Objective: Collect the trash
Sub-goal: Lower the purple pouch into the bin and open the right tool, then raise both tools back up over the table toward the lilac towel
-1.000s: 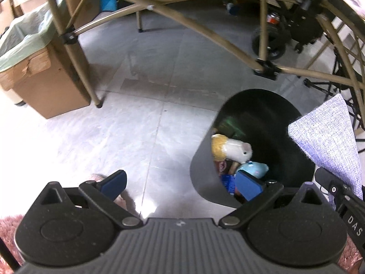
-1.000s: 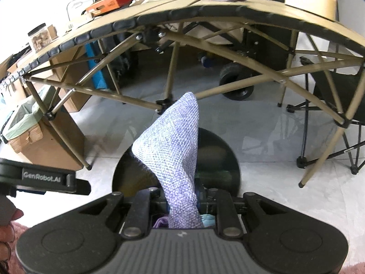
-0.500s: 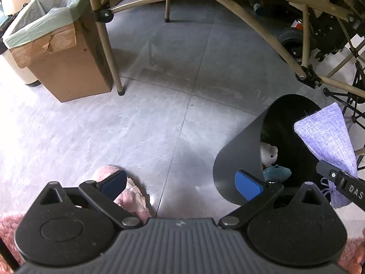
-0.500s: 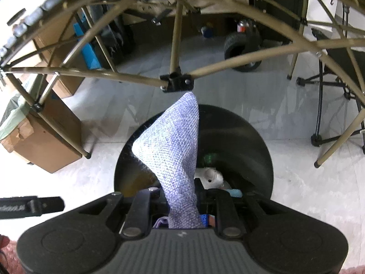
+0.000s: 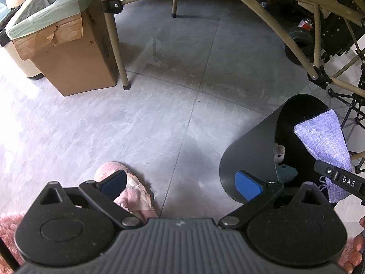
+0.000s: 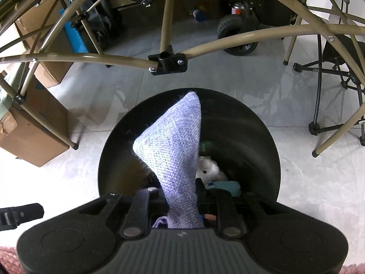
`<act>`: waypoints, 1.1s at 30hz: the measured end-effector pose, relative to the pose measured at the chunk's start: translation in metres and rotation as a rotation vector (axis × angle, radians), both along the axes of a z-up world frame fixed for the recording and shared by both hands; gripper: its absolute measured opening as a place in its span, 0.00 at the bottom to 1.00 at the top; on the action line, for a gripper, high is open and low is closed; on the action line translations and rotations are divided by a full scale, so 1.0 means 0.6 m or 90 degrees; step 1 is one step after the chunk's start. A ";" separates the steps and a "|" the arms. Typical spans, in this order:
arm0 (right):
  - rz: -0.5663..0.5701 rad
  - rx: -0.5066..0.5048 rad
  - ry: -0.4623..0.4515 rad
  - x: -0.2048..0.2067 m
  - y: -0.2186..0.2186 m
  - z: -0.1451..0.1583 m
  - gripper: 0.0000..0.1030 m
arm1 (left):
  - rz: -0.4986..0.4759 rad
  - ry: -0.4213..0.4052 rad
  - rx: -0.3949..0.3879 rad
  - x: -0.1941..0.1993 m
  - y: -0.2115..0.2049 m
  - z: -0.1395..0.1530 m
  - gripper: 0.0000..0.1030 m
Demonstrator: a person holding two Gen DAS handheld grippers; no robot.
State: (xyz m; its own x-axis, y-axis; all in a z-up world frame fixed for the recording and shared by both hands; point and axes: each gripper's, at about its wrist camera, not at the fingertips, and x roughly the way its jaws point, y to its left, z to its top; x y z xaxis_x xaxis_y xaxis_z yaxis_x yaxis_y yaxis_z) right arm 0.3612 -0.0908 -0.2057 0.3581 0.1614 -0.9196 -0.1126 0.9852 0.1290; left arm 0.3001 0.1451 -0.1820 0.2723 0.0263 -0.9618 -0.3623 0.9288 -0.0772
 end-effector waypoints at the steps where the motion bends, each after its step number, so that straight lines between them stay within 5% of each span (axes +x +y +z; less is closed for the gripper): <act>1: 0.002 -0.003 0.000 0.000 0.001 0.000 0.24 | 0.000 0.000 0.000 0.000 0.001 0.000 1.00; 2: 0.003 -0.007 -0.001 0.000 0.001 0.001 0.27 | 0.000 0.000 -0.001 -0.001 0.002 0.000 1.00; 4: -0.002 -0.021 -0.003 0.002 0.002 0.001 0.70 | -0.001 0.000 -0.001 -0.001 0.002 -0.001 1.00; 6: -0.010 -0.046 -0.012 0.004 0.003 0.004 0.94 | -0.001 -0.001 -0.002 -0.001 0.003 0.000 1.00; 33: 0.002 -0.039 -0.025 -0.009 -0.010 0.023 0.97 | -0.015 -0.029 0.002 -0.006 -0.012 0.021 1.00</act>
State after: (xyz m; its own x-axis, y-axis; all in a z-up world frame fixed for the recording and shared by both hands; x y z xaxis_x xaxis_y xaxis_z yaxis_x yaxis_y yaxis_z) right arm 0.3559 -0.0970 -0.1917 0.3935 0.1067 -0.9131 -0.1198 0.9907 0.0641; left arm 0.2963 0.1377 -0.1695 0.3171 0.0224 -0.9481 -0.3364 0.9374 -0.0904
